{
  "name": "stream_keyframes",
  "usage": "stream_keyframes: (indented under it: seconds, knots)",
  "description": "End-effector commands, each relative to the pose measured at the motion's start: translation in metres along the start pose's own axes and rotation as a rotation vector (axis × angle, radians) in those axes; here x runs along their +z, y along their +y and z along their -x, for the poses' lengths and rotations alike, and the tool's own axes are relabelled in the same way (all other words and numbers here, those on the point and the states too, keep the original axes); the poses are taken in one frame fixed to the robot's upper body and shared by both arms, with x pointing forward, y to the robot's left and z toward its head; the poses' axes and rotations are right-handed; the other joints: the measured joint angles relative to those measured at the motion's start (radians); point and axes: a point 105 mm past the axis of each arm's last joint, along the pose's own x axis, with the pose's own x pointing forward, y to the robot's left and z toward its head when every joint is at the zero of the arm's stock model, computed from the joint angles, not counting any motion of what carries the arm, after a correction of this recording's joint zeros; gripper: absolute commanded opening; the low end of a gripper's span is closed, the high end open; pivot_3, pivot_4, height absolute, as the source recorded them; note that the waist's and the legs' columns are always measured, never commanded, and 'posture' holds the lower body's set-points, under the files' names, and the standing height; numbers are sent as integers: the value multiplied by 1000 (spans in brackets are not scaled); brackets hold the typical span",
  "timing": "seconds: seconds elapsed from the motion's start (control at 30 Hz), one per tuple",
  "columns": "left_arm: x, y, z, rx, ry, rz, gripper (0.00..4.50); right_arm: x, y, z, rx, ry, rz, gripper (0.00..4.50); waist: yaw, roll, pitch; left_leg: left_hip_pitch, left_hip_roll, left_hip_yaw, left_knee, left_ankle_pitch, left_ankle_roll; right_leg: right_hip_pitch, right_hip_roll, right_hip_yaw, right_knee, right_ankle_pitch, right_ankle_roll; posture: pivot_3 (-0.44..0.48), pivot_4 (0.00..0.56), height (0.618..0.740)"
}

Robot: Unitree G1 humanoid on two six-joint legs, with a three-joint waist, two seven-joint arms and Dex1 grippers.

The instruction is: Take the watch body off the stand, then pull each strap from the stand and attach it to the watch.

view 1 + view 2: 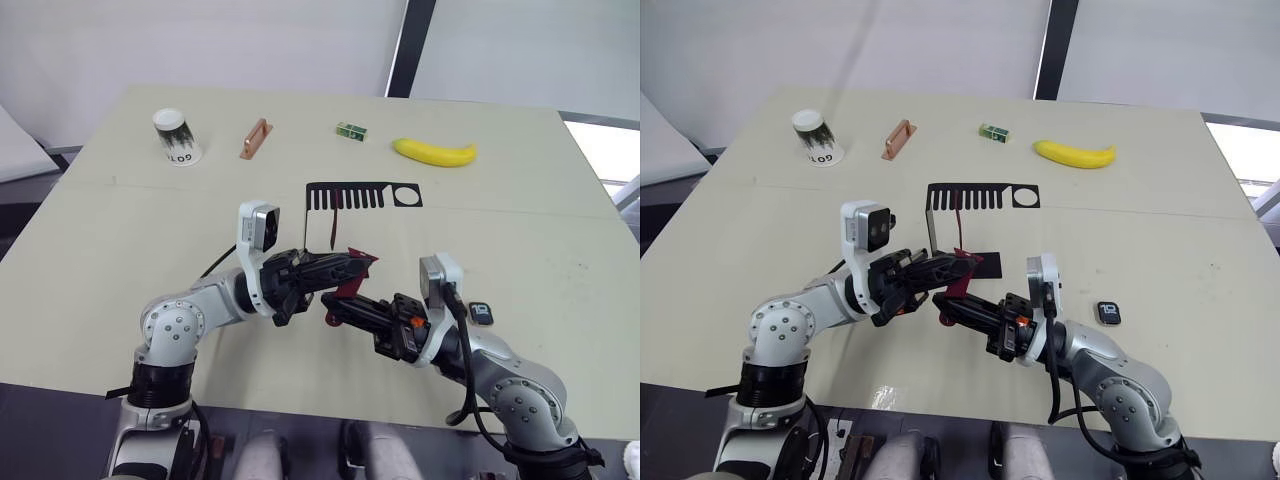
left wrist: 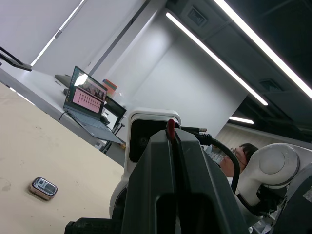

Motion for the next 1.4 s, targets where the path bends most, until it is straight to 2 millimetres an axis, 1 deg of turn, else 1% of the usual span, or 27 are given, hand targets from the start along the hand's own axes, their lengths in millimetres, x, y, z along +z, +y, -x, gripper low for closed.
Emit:
stream_keyframes:
  seconds: [0.03,0.4,0.5,0.6,0.63,0.7,0.83,0.87,1.0,1.1,1.17,1.23,1.33,1.4]
  knots:
    - [1,-9,-3,-37,9,-35,11,6,11,-2,40,-22,35,0,0,0,0,0,0,0,0,0,0,0,0,0,0,0,0,0,150,740]
    - [0,-7,-3,-24,16,-44,11,5,11,-3,46,-15,36,0,0,0,0,0,0,0,0,0,0,0,0,0,0,0,0,0,150,740]
    - [0,-7,-4,-21,17,-53,11,1,8,0,27,26,22,0,0,0,0,0,0,0,0,0,0,0,0,0,0,0,0,0,150,740]
    - [1,-7,-4,-23,20,-65,0,0,6,4,19,58,31,965,0,0,0,0,0,0,0,0,0,0,0,0,0,0,0,0,150,740]
    - [2,-7,-4,-24,20,-69,0,0,5,6,11,63,43,1396,0,0,0,0,0,0,0,0,0,0,0,0,0,0,0,0,150,740]
    - [2,-7,-3,-25,21,-73,0,0,3,9,4,73,58,2306,0,0,0,0,0,0,0,0,0,0,0,0,-1,0,0,0,150,740]
    - [3,-6,-1,-14,28,-98,0,4,2,17,-29,79,92,4447,1,0,0,0,0,0,0,0,0,0,0,0,-1,0,0,0,150,740]
    - [4,-6,0,-4,31,-116,0,6,2,21,-42,85,100,4447,2,0,0,0,0,0,0,0,0,0,0,0,-1,0,0,0,150,740]
    - [7,-2,10,54,75,-237,0,11,-1,47,-147,141,165,4447,3,0,0,-1,0,0,0,0,0,0,0,-1,-2,0,0,0,150,740]
    - [5,1,26,128,157,-392,0,17,-6,77,-277,198,273,4447,4,0,0,-1,0,0,-2,0,0,0,1,-1,-3,0,0,0,150,740]
    - [3,-1,39,173,213,-469,0,22,-10,102,-396,240,368,4447,4,0,0,-1,0,0,-2,0,0,0,1,0,-4,0,0,0,150,740]
    - [2,-5,52,213,234,-491,0,28,-14,126,-510,254,451,4447,5,0,0,0,0,0,-2,0,0,0,1,0,-4,0,0,0,150,740]
    - [6,-7,84,333,259,-509,0,37,-17,178,-734,285,583,4447,4,0,0,0,1,0,-3,0,0,0,1,0,-4,0,0,0,150,740]
    - [7,-7,104,410,274,-532,0,39,-14,207,-845,313,645,4447,5,0,0,0,1,0,-3,0,0,0,1,0,-4,0,0,0,150,740]
